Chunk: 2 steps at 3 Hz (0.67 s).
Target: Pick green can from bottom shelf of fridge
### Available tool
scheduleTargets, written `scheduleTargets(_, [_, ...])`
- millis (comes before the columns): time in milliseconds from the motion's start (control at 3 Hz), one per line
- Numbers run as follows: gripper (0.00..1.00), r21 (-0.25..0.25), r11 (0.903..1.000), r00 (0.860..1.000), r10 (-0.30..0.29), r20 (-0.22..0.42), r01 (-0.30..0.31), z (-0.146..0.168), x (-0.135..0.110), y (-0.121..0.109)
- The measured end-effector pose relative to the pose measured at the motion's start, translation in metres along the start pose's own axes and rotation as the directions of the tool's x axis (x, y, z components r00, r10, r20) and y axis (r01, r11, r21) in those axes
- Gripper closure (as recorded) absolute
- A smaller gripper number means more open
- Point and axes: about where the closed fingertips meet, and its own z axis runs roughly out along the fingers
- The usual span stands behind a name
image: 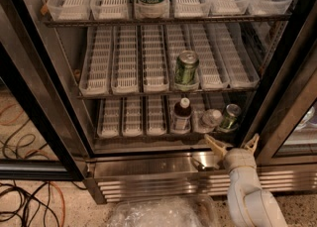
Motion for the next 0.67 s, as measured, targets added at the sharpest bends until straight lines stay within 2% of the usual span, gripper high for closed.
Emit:
scheduleTargets(333, [0.0,0.0,1.0,1.0,0.0,0.0,0.0,0.0,0.0,0.0])
scheduleTargets(667, [0.19,0.0,1.0,1.0,0.0,0.0,0.0,0.0,0.0,0.0])
